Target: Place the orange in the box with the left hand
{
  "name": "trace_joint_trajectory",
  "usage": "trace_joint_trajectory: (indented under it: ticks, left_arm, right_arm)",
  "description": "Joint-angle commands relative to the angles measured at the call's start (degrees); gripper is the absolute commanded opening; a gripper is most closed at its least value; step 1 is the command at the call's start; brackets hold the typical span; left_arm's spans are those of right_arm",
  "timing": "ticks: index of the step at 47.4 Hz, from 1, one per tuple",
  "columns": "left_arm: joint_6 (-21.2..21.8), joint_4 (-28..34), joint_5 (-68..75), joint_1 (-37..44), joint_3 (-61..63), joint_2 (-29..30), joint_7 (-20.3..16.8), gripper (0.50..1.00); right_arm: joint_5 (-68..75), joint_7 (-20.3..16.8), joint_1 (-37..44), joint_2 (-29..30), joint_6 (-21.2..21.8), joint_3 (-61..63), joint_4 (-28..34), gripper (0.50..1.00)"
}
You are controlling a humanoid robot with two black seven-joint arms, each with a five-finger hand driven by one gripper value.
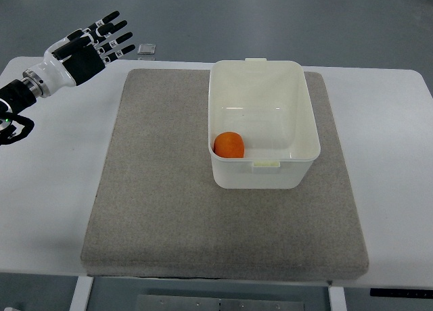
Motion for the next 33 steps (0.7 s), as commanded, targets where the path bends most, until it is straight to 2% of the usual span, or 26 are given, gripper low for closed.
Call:
trace_joint_trajectory:
  ticks: [1,33]
  left_arm:
    - [-0.3,0.9,0.0,0.0,-0.1,-0.3,-0.6,0.994]
    - [-1.5,1.0,0.0,-0.2,-0.2,-1.1,-0.8,0.994]
  right_arm:
    - [0.0,0.0,0.0,0.0,0.0,-0.1,0.0,0.926]
    - [0.2,0.0,0.0,0.0,0.0,0.1,0.0,0.926]
